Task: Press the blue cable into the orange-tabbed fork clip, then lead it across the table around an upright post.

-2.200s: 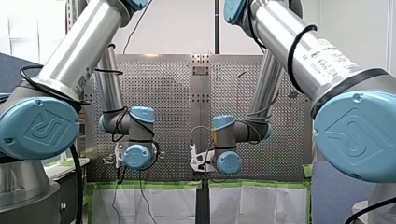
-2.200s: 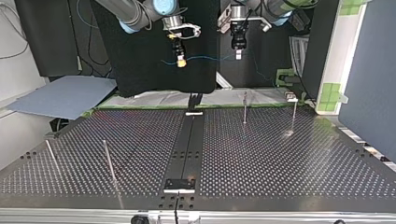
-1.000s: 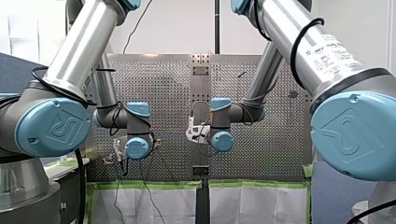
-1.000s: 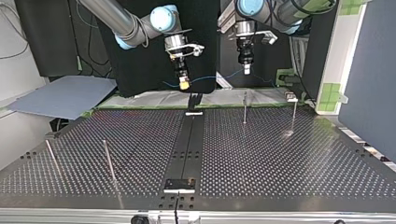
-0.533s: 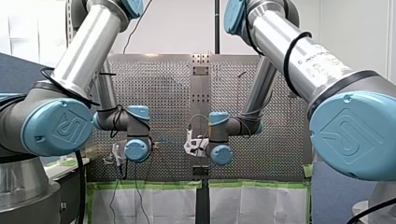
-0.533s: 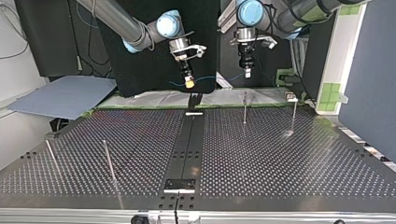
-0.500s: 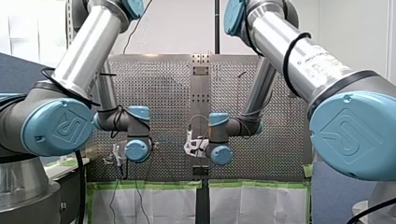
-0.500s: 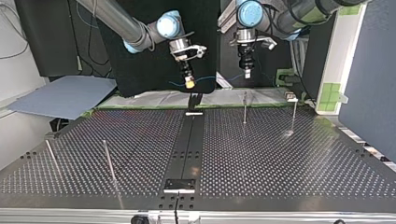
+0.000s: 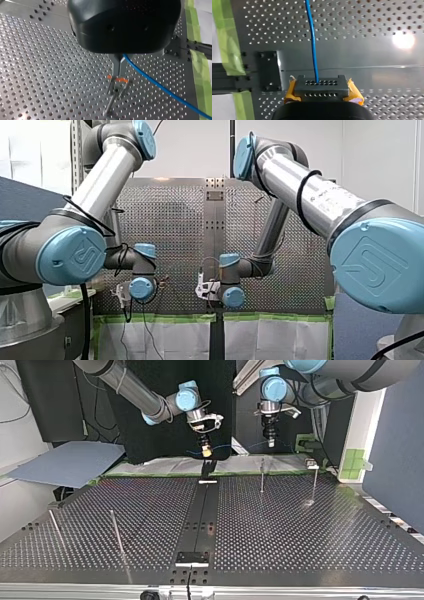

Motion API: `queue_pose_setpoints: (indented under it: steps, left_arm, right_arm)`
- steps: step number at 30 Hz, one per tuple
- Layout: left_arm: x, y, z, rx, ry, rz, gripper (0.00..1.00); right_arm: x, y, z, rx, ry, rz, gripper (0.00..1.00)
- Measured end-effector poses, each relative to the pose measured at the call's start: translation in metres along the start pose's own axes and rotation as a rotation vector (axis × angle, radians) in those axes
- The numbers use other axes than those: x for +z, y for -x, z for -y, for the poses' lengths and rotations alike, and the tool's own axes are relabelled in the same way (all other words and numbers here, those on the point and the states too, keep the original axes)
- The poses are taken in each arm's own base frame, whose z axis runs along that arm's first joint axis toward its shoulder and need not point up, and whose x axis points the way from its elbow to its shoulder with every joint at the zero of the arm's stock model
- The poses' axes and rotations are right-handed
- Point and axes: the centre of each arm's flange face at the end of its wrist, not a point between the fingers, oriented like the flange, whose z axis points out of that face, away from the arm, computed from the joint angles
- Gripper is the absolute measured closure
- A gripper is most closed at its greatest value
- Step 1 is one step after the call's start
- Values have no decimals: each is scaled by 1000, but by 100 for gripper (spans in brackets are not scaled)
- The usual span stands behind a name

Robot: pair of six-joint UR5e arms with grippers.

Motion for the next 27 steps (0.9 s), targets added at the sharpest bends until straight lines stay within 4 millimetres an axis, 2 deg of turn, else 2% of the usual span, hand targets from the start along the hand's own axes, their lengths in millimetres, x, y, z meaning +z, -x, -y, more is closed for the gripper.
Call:
queue_pose_setpoints:
  steps: [4,9,16,27]
  left_arm:
    - [11,3,-12,-1,2,-3,100]
    - [30,11,-21,-7,3,2,100]
    - [61,21,-15,-5,-42,-9,100]
    - [64,21,-16,5,-31,-48,100]
  right_arm:
    - [7,9,-3,-3,6,15,100]
    - [15,8,-6,-3,10,14,100]
    - [23,4,-15,-4,26,31,100]
    - [26,3,-19,-12,31,33,100]
